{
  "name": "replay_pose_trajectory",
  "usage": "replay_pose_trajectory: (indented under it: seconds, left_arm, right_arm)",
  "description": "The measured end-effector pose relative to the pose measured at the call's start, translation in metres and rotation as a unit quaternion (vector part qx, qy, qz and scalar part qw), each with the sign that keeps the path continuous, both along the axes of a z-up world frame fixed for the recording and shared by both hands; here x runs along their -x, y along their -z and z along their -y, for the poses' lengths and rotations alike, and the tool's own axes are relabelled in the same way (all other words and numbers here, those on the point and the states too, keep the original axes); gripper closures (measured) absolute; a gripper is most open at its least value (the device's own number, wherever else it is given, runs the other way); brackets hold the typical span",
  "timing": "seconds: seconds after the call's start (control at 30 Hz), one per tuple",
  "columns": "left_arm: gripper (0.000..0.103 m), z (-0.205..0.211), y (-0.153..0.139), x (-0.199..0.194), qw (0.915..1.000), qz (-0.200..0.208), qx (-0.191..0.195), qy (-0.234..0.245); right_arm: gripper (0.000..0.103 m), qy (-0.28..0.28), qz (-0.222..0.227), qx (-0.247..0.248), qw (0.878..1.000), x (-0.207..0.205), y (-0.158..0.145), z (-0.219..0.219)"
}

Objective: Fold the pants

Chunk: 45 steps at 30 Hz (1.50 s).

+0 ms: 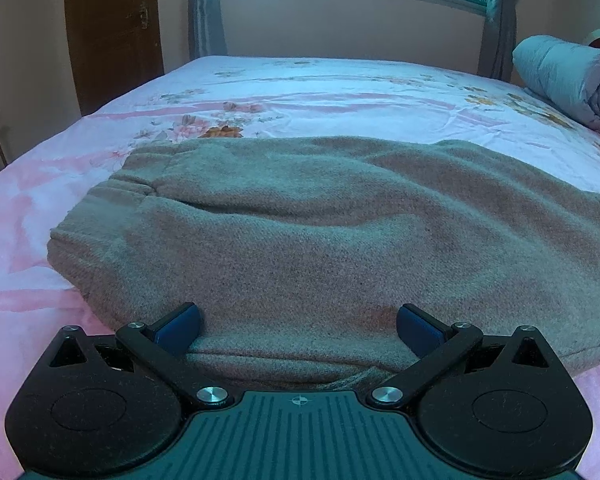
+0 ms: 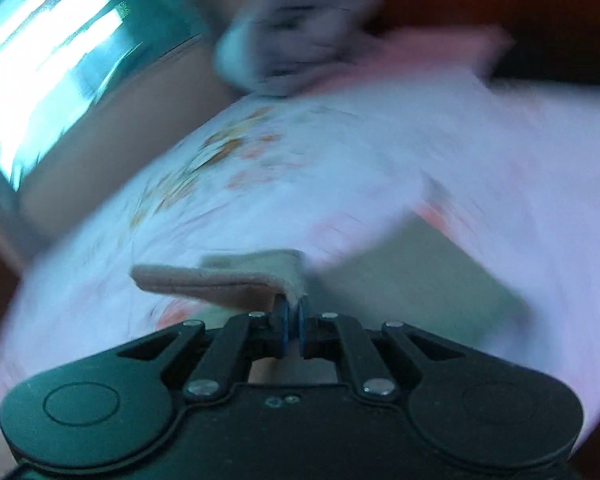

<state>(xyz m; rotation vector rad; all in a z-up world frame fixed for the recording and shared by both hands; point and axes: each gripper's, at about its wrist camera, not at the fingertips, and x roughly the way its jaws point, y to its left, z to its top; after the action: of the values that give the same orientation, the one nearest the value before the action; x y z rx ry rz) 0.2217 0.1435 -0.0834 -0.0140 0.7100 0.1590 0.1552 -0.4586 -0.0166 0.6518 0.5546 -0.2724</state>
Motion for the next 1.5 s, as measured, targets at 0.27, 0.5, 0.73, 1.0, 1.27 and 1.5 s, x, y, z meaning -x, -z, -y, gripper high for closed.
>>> replay_pose_trajectory:
  seconds: [0.27,0.5,0.73,1.0,1.27,1.5]
  left_arm:
    - [0.0,-0.004,-0.004,-0.008,0.9997,-0.021,0.003,0.013]
    - [0.0,-0.015,-0.011,-0.024,0.9958,-0.065,0.011,0.064]
    - [0.0,-0.017,-0.013,-0.028,0.9928,-0.081,0.012,0.087]
    - [0.0,-0.017,-0.011,-0.028,0.9932,-0.079,0.013,0.084]
    - [0.0,-0.019,-0.012,-0.027,0.9922,-0.077,0.011,0.097]
    - [0.0,-0.023,-0.013,-0.029,0.9902,-0.084,0.017,0.11]
  right_arm:
    - [0.103,0.082,0.036,-0.217,0.972,0.043,0.068,0.047]
    - [0.078,0.098,0.039,-0.2,0.974,0.04,0.065,0.066]
    - [0.076,0.087,0.035,-0.185,0.978,0.059,0.056,0.065]
    - [0.088,0.138,0.052,-0.251,0.957,0.072,0.081,0.083]
    - [0.103,0.098,0.054,-0.141,0.984,0.055,0.056,0.084]
    - [0.103,0.104,0.051,-0.199,0.973,0.064,0.089,0.097]
